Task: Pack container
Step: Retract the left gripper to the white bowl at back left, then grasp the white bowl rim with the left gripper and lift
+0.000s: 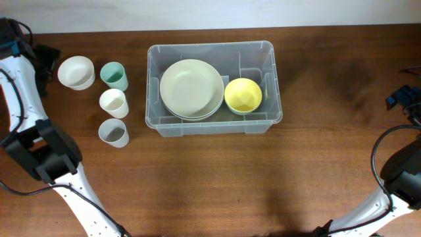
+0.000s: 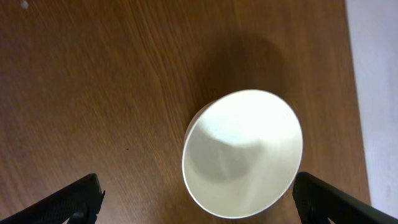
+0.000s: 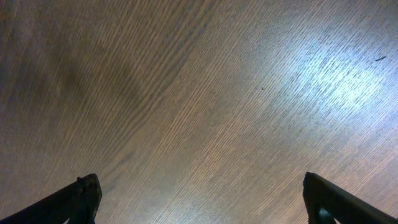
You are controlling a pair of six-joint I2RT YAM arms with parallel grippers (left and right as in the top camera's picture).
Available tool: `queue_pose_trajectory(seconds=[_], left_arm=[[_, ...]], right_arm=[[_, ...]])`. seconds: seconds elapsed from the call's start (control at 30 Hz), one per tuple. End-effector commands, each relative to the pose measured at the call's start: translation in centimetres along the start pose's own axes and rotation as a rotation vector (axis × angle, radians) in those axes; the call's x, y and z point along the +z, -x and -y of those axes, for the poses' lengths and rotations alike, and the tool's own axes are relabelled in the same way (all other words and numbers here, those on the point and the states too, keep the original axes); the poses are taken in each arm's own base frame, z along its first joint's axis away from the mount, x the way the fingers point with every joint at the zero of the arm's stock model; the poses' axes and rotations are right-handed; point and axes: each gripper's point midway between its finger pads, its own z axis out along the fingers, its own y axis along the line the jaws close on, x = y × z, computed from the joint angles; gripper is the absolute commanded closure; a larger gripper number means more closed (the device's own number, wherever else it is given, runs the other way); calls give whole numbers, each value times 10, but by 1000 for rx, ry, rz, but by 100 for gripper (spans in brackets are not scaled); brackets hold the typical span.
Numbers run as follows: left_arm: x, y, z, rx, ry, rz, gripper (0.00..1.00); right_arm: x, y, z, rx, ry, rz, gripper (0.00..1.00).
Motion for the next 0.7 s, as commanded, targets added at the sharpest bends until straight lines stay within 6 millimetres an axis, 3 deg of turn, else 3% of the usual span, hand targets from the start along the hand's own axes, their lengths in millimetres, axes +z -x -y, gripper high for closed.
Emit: queue_pose_trajectory(seconds=[0.0,0.67], left_arm=[[9,-4,1,-34,-6,-24,0],[70,-32,-25,-35,95,-123,0]], right_arm=[[-2,0,2,9,-7,5,1],[-2,0,2,9,-7,5,1]])
